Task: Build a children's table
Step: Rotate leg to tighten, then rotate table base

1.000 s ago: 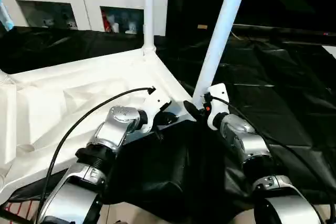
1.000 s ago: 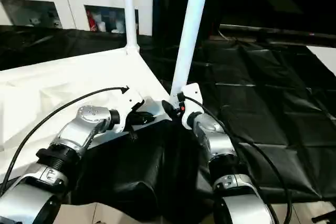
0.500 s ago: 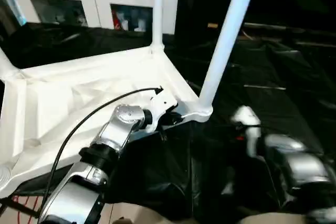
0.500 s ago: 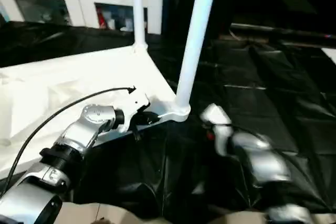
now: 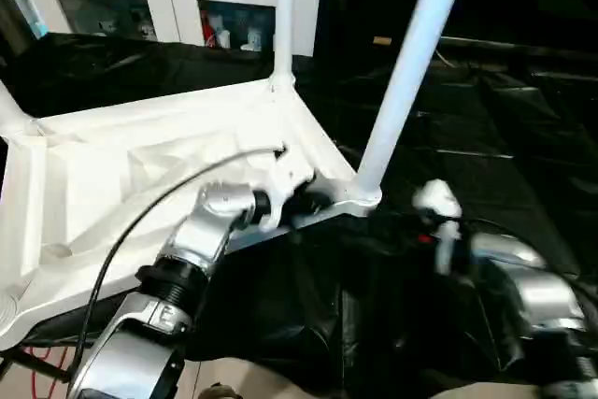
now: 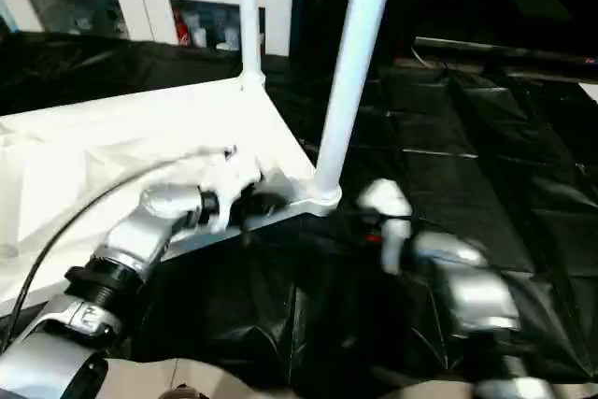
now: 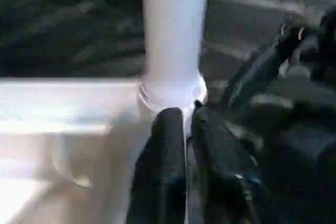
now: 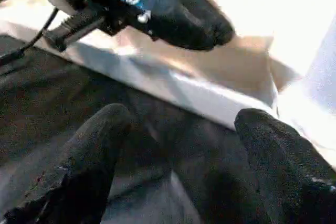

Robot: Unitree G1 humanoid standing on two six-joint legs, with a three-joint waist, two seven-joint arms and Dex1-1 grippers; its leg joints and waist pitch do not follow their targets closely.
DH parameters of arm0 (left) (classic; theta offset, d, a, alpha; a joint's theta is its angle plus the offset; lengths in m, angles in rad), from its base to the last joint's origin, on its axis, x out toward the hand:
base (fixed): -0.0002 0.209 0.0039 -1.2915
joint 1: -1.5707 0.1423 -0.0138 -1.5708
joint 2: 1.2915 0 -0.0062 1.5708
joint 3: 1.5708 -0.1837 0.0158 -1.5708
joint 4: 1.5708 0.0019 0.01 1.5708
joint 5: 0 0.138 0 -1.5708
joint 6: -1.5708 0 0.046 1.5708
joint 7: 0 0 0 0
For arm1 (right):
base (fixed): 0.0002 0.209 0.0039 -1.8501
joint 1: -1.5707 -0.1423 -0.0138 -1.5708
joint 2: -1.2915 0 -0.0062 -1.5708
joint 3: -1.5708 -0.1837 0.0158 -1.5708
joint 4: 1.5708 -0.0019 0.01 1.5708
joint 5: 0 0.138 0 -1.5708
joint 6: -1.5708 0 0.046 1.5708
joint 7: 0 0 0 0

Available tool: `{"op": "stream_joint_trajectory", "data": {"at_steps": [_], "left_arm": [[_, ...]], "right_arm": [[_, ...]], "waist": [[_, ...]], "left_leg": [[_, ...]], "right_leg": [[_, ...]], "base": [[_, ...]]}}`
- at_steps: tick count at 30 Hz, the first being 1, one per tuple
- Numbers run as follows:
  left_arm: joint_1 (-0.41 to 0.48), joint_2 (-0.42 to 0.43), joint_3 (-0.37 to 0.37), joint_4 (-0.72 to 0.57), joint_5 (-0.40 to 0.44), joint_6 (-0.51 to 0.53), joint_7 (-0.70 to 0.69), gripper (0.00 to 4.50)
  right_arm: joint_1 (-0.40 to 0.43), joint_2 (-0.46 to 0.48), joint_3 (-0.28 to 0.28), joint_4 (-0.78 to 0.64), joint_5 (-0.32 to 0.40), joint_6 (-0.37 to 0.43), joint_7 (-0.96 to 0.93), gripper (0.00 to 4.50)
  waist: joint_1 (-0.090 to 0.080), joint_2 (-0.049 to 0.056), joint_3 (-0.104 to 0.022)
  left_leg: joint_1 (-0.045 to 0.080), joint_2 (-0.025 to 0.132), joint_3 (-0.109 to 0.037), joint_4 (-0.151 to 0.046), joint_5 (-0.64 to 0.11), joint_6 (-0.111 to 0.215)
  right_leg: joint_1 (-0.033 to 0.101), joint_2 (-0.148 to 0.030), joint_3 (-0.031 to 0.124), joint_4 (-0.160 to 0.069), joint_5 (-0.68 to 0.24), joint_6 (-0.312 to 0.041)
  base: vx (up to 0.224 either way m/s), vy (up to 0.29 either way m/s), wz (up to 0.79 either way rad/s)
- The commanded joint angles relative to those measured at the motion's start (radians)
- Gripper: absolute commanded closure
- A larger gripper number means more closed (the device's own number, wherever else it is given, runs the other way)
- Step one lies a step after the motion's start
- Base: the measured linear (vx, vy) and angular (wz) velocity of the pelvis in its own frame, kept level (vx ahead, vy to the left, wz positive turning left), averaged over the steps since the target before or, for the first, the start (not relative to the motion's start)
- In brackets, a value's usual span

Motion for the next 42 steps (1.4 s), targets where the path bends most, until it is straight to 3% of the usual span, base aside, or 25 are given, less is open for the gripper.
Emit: {"op": "stream_joint_trajectory", "data": {"at_steps": [1, 2, 3, 4, 5, 6, 7, 8, 9, 11, 12, 14, 15, 20, 21, 25, 26, 32, 34, 36, 38, 39, 42], "left_arm": [[0.068, 0.071, 0.058, -0.128, -0.071, 0.118, -0.048, 3.72], [0.068, 0.071, 0.058, -0.128, -0.071, 0.118, -0.048, 3.57], [0.114, 0.117, 0.072, -0.206, -0.108, 0.176, -0.092, 3.46], [0.136, 0.139, 0.074, -0.243, -0.123, 0.199, -0.113, 3.43], [0.208, 0.211, 0.067, -0.356, -0.164, 0.269, -0.179, 3.43], [0.212, 0.215, 0.067, -0.361, -0.166, 0.272, -0.182, 3.38], [0.253, 0.257, 0.065, -0.423, -0.187, 0.315, -0.213, 3.12], [0.278, 0.281, 0.064, -0.461, -0.199, 0.344, -0.227, 3.12], [0.328, 0.328, 0.072, -0.529, -0.222, 0.403, -0.242, 3.02], [0.352, 0.345, 0.072, -0.556, -0.218, 0.42, -0.234, 2.93], [0.378, 0.362, 0.069, -0.584, -0.205, 0.436, -0.216, 2.93], [0.408, 0.382, 0.06, -0.609, -0.17, 0.46, -0.176, 2.67], [0.419, 0.39, 0.056, -0.613, -0.145, 0.47, -0.151, 2.6], [0.452, 0.416, 0.071, -0.642, -0.09, 0.527, -0.049, 2.19], [0.46, 0.435, 0.071, -0.658, -0.092, 0.548, -0.039, 2.18], [0.474, 0.482, 0.05, -0.653, -0.043, 0.533, -0.011, 1.82], [0.474, 0.481, 0.051, -0.652, -0.042, 0.534, -0.008, 1.77], [0.439, 0.46, 0.062, -0.607, -0.011, 0.493, 0.067, 1.31], [0.433, 0.463, 0.057, -0.606, -0.013, 0.481, 0.075, 1.04], [0.431, 0.465, 0.051, -0.602, -0.009, 0.448, 0.077, 0.98], [0.435, 0.463, 0.049, -0.604, -0.009, 0.425, 0.074, 0.85], [0.441, 0.459, 0.051, -0.613, -0.015, 0.425, 0.073, 0.6], [0.467, 0.446, 0.056, -0.649, -0.048, 0.436, 0.065, 0.46]], "right_arm": [[-0.023, 0.038, -0.009, 0.002, -0.003, 0.001, -0.07, 0.78], [-0.023, 0.038, -0.009, 0.002, -0.003, 0.001, -0.07, 0.78], [-0.028, 0.062, -0.009, -0.003, 0.007, 0.009, -0.087, 0.78], [-0.029, 0.072, -0.007, -0.006, 0.01, 0.012, -0.092, 0.78], [-0.034, 0.1, -0.001, -0.009, 0.015, 0.014, -0.11, 0.78], [-0.034, 0.102, -0.001, -0.009, 0.015, 0.013, -0.111, 0.78], [-0.041, 0.122, 0.002, 0.0, 0.011, 0.005, -0.129, 0.78], [-0.046, 0.134, 0.004, 0.008, 0.009, -0.003, -0.141, 0.78], [-0.071, 0.176, -0.003, 0.055, -0.004, -0.035, -0.201, 0.78], [-0.087, 0.206, -0.01, 0.084, -0.003, -0.041, -0.235, 0.78], [-0.105, 0.24, -0.019, 0.12, -0.005, -0.053, -0.278, 0.78], [-0.126, 0.281, -0.029, 0.168, -0.017, -0.082, -0.339, 0.78], [-0.142, 0.304, -0.042, 0.2, -0.02, -0.091, -0.386, 0.78], [-0.226, 0.383, -0.143, 0.357, 0.004, -0.148, -0.606, 0.78], [-0.253, 0.394, -0.175, 0.406, 0.022, -0.173, -0.655, 0.78], [-0.318, 0.386, -0.267, 0.529, 0.063, -0.248, -0.785, 0.78], [-0.321, 0.385, -0.27, 0.534, 0.064, -0.253, -0.789, 0.78], [-0.39, 0.3, -0.341, 0.662, 0.06, -0.349, -0.871, 0.78], [-0.413, 0.265, -0.358, 0.705, 0.065, -0.369, -0.891, 0.78], [-0.432, 0.239, -0.376, 0.738, 0.072, -0.382, -0.898, 0.78], [-0.441, 0.219, -0.379, 0.754, 0.073, -0.376, -0.889, 0.78], [-0.444, 0.216, -0.374, 0.755, 0.073, -0.372, -0.863, 0.78], [-0.453, 0.225, -0.334, 0.766, 0.059, -0.355, -0.725, 0.78]], "waist": [[-0.002, -0.014, -0.064], [-0.007, -0.014, -0.061], [-0.01, -0.012, -0.061], [-0.019, -0.01, -0.062], [-0.018, -0.013, -0.063], [-0.019, -0.009, -0.065], [-0.023, -0.011, -0.062], [-0.024, -0.005, -0.056], [-0.024, -0.01, -0.06], [-0.024, -0.005, -0.053], [-0.023, -0.015, -0.05], [-0.026, -0.008, -0.047], [-0.025, -0.006, -0.047], [-0.032, -0.009, -0.05], [-0.032, -0.004, -0.05], [-0.026, -0.002, -0.049], [-0.025, 0.003, -0.049], [-0.022, 0.0, -0.053], [-0.023, -0.003, -0.055], [-0.026, -0.005, -0.055], [-0.032, -0.006, -0.056], [-0.036, -0.007, -0.056], [-0.043, -0.007, -0.057]], "left_leg": [[0.001, 0.035, -0.004, -0.057, -0.137, 0.069], [-0.01, 0.034, -0.009, -0.062, -0.132, 0.062], [-0.006, 0.033, -0.007, -0.061, -0.135, 0.058], [-0.004, 0.037, -0.008, -0.063, -0.118, 0.053], [0.008, 0.039, -0.005, -0.059, -0.118, 0.052], [0.003, 0.043, -0.009, -0.062, -0.102, 0.047], [0.0, 0.042, -0.008, -0.066, -0.099, 0.05], [0.008, 0.038, -0.003, -0.065, -0.124, 0.048], [0.01, 0.042, -0.006, -0.065, -0.127, 0.034], [0.013, 0.039, -0.004, -0.068, -0.163, 0.022], [0.015, 0.037, -0.002, -0.069, -0.186, 0.015], [0.012, 0.039, -0.008, -0.075, -0.22, -0.007], [0.018, 0.037, -0.007, -0.074, -0.229, -0.013], [0.016, 0.034, -0.011, -0.076, -0.235, -0.039], [0.019, 0.034, -0.01, -0.076, -0.245, -0.045], [0.024, 0.03, -0.007, -0.073, -0.266, -0.049], [0.025, 0.03, -0.007, -0.073, -0.269, -0.051], [0.024, 0.027, -0.007, -0.068, -0.275, -0.057], [0.014, 0.023, -0.008, -0.064, -0.263, -0.051], [0.012, 0.021, -0.007, -0.063, -0.262, -0.044], [0.003, 0.02, -0.01, -0.061, -0.247, -0.031], [0.004, 0.02, -0.009, -0.059, -0.251, -0.025], [-0.001, 0.023, -0.01, -0.056, -0.229, -0.007]], "right_leg": [[0.064, -0.082, 0.061, -0.061, -0.26, -0.147], [0.069, -0.087, 0.059, -0.058, -0.291, -0.139], [0.065, -0.082, 0.058, -0.063, -0.312, -0.127], [0.062, -0.08, 0.063, -0.056, -0.28, -0.139], [0.056, -0.079, 0.066, -0.053, -0.252, -0.148], [0.062, -0.083, 0.068, -0.039, -0.217, -0.164], [0.06, -0.079, 0.067, -0.04, -0.211, -0.17], [0.051, -0.074, 0.068, -0.049, -0.231, -0.166], [0.054, -0.079, 0.07, -0.041, -0.219, -0.178], [0.048, -0.077, 0.07, -0.048, -0.259, -0.172], [0.047, -0.075, 0.07, -0.056, -0.298, -0.158], [0.048, -0.078, 0.071, -0.057, -0.348, -0.141], [0.044, -0.076, 0.073, -0.062, -0.354, -0.126], [0.048, -0.074, 0.076, -0.052, -0.327, -0.115], [0.046, -0.076, 0.077, -0.05, -0.318, -0.12], [0.043, -0.069, 0.076, -0.049, -0.306, -0.112], [0.042, -0.069, 0.077, -0.048, -0.303, -0.112], [0.045, -0.067, 0.075, -0.045, -0.297, -0.109], [0.052, -0.066, 0.073, -0.042, -0.292, -0.104], [0.052, -0.066, 0.072, -0.043, -0.297, -0.106], [0.058, -0.067, 0.07, -0.041, -0.301, -0.11], [0.055, -0.066, 0.07, -0.045, -0.315, -0.108], [0.058, -0.068, 0.071, -0.042, -0.293, -0.135]], "base": [[0.0, 0.0, 0.0], [0.0, 0.0, 0.0], [0.0, 0.0, 0.0], [0.0, 0.0, 0.0], [0.0, 0.0, 0.0], [0.0, 0.0, 0.0], [0.0, 0.0, 0.0], [0.0, 0.0, 0.0], [0.0, 0.0, 0.0], [0.0, 0.0, 0.0], [0.0, 0.0, 0.0], [0.0, 0.0, 0.0], [0.0, 0.0, 0.0], [0.0, 0.0, 0.0], [0.0, 0.0, 0.0], [0.0, 0.0, 0.0], [0.0, 0.0, 0.0], [0.0, 0.0, 0.0], [0.0, 0.0, 0.0], [0.0, 0.0, 0.0], [0.0, 0.0, 0.0], [0.0, 0.0, 0.0], [0.0, 0.0, 0.0]]}}
